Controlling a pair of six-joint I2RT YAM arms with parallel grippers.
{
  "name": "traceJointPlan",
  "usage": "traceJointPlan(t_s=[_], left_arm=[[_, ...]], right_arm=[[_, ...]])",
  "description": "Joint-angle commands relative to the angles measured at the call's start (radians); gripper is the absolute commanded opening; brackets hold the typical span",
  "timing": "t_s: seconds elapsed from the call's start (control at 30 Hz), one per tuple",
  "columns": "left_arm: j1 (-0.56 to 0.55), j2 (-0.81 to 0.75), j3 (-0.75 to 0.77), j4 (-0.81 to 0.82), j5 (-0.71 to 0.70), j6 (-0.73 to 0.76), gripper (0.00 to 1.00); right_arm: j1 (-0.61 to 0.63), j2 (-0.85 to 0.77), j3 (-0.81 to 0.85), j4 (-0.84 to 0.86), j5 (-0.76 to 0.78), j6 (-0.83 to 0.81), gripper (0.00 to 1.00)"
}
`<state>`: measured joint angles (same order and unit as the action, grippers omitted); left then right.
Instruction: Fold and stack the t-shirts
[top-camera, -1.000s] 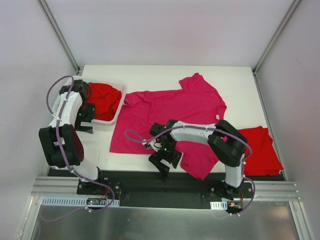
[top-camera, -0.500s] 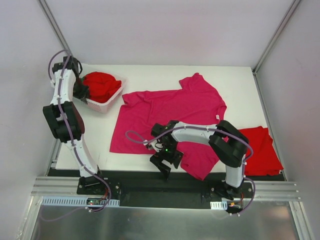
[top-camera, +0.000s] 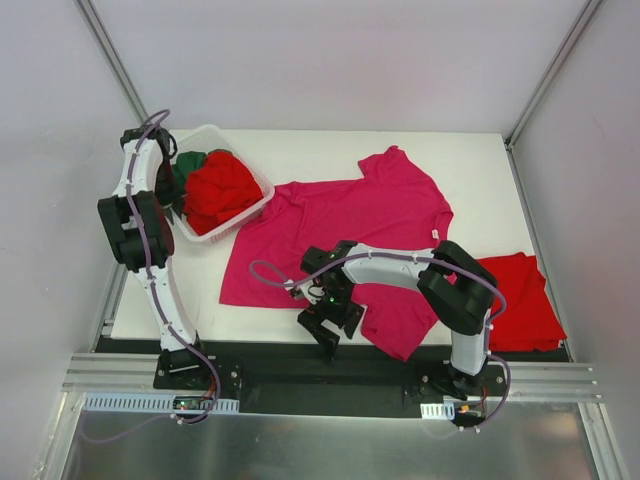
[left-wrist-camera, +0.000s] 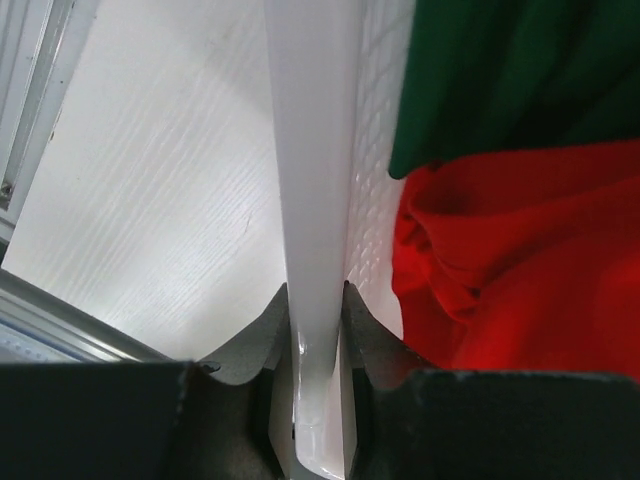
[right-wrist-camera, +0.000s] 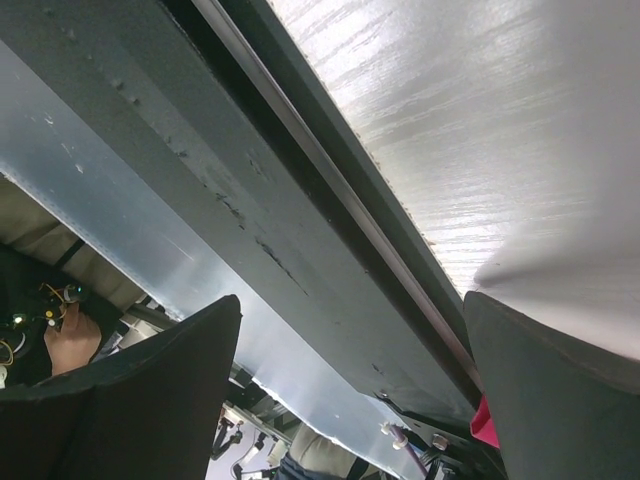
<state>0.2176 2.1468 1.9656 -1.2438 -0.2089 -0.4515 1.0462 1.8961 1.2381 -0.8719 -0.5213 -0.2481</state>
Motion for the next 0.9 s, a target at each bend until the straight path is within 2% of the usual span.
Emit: traceJointPlan(t_s=[0.0,0.07,0.23,0.37,0.43,0.47,0.5,0.57,0.6,0.8,0.87], left_arm=[[-0.004,0.093,-0.016,-0.235,-0.228,0.018,0.0],[-0.001,0.097,0.028,-0.264,-0.341,-0.021,0.0],[0.022,0.099,0.162,-0.267,-0.477,-0.044,0.0],[0.028,0.044,0.164,-0.273,-0.566,-0.104,0.11],[0.025,-0.013,0.142,-0.273,-0.596,-0.145,0.2],[0.016,-0.034,0.132,-0.272,-0.612,-0.159,0.3],[0.016,-0.056,0.115,-0.27,-0.619,-0.167,0.36],[0.009,-0.114,0.098,-0.27,-0.627,-0.185,0.39],[0.008,-0.128,0.086,-0.255,-0.603,-0.179,0.97],[-0.007,-0.199,0.078,-0.244,-0.57,-0.128,0.99],[-0.02,-0.214,0.082,-0.244,-0.479,-0.108,0.99]], right_arm=[[0.012,-0.006,0.026,-0.035,-0.048,-0.013,0.96],[0.02,-0.008,0.02,-0.03,-0.051,-0.01,0.96],[0.038,-0.009,0.014,-0.021,-0.063,0.0,0.96],[0.046,-0.008,0.015,-0.019,-0.065,0.0,0.96],[0.048,-0.005,0.017,-0.018,-0.066,0.001,0.96],[0.048,-0.005,0.015,-0.019,-0.066,0.0,0.96],[0.048,-0.005,0.015,-0.018,-0.065,0.001,0.96],[0.048,-0.005,0.017,-0.018,-0.066,0.0,0.96],[0.049,-0.005,0.017,-0.018,-0.066,0.0,0.96],[0.049,-0.005,0.014,-0.013,-0.068,-0.002,0.96],[0.049,-0.003,0.006,-0.013,-0.068,0.0,0.96]])
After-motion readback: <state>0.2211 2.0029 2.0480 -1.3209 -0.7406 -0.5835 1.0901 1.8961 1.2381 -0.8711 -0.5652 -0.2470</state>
